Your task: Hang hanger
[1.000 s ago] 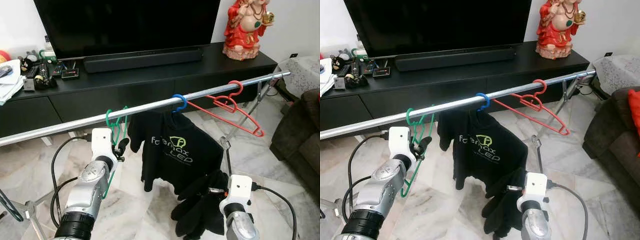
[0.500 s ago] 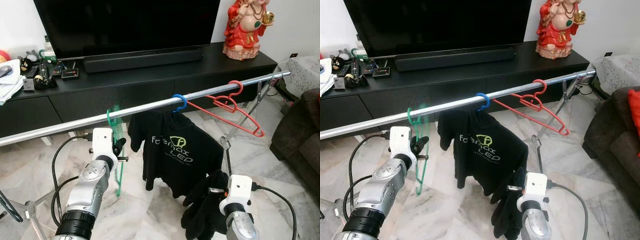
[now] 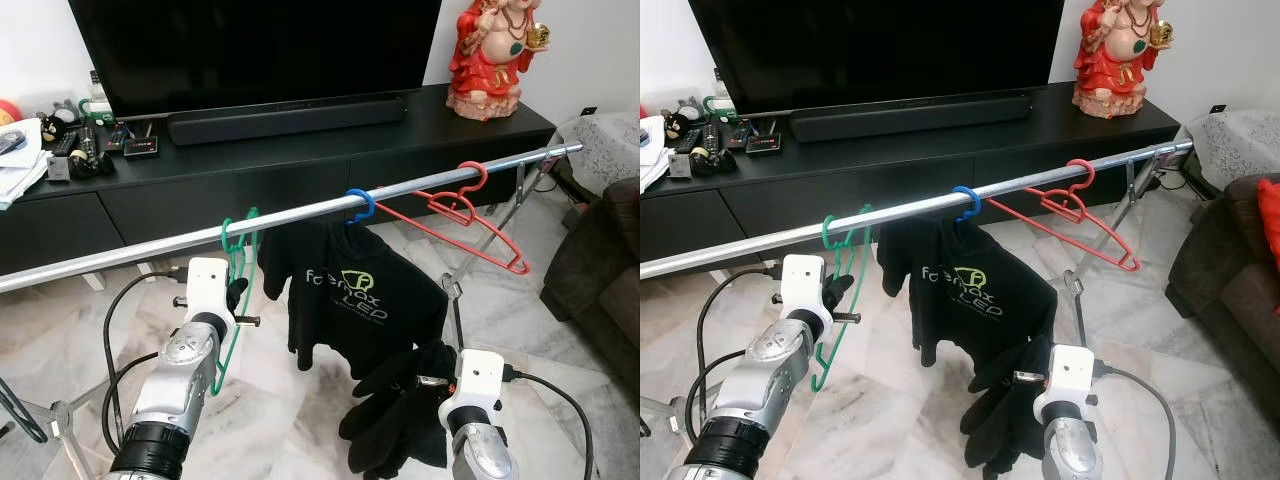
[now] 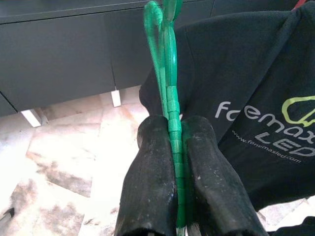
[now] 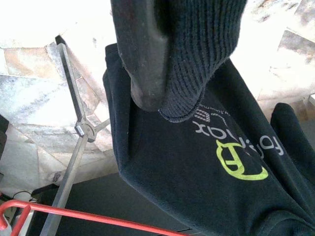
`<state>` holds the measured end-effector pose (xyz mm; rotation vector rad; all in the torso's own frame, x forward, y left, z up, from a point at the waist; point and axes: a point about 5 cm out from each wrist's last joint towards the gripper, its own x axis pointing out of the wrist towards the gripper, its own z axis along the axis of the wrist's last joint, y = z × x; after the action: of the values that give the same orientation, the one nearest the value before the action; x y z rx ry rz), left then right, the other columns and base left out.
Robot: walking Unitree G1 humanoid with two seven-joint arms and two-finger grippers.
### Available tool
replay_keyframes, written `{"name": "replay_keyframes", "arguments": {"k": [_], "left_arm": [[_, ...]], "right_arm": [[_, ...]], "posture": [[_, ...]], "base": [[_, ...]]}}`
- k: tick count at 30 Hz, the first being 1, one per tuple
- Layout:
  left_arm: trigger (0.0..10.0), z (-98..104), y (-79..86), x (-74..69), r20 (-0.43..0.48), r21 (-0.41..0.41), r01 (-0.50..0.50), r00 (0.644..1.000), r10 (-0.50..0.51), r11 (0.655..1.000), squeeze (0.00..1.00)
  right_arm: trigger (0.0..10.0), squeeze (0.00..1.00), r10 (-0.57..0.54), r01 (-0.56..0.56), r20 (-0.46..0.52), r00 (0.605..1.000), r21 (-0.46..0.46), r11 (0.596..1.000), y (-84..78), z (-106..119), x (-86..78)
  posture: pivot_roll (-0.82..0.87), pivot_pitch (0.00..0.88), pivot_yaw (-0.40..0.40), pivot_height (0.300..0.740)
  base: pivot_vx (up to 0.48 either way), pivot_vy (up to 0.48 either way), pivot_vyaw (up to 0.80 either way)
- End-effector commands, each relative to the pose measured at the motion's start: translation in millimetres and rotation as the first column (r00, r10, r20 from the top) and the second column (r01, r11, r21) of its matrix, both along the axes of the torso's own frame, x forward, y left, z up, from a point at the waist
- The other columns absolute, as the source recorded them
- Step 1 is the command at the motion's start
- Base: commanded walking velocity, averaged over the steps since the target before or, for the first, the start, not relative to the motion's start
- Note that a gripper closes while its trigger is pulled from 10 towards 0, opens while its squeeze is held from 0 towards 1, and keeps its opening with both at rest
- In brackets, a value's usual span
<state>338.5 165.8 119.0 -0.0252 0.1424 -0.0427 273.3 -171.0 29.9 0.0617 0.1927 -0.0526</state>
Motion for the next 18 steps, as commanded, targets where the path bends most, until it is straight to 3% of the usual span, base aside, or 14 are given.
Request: {"name": "replay_keyframes", "arguments": {"k": [1, 5, 8, 18], "left_arm": [[0.0, -8.8, 2.1, -4.0, -0.033, 0.022, 0.004, 0.999, -0.004, 1.000, 0.00], [0.0, -7.7, 2.7, -4.7, -0.014, 0.020, -0.003, 1.000, 0.003, 1.000, 0.00], [0.0, 0.5, 2.8, -5.8, 0.061, -0.023, -0.001, 0.998, 0.002, 1.000, 0.00], [0.0, 10.0, 12.4, -18.1, 0.173, 0.001, -0.012, 0.985, 0.012, 1.000, 0.00]], "right_arm": [[10.0, 0.00, 0.004, -0.004, -0.012, 1.000, -0.001, 1.000, -0.3, -2.9, -2.2], [10.0, 0.00, 0.004, -0.004, -0.013, 1.000, -0.002, 1.000, -0.2, -3.2, -2.3], [10.0, 0.00, 0.003, -0.003, -0.012, 1.000, -0.001, 1.000, -0.2, -3.0, -2.2], [10.0, 0.00, -0.001, 0.001, -0.008, 1.000, -0.001, 1.000, -1.6, -2.1, -1.7]], "posture": [[-0.01, 0.097, -0.006, 0.721], [-0.01, 0.092, -0.006, 0.721], [-0.01, 0.090, -0.006, 0.721], [-0.01, 0.103, -0.010, 0.721]], "base": [[0.000, 0.000, 0.00], [0.000, 0.000, 0.00], [0.000, 0.000, 0.00], [0.000, 0.000, 0.00]]}}
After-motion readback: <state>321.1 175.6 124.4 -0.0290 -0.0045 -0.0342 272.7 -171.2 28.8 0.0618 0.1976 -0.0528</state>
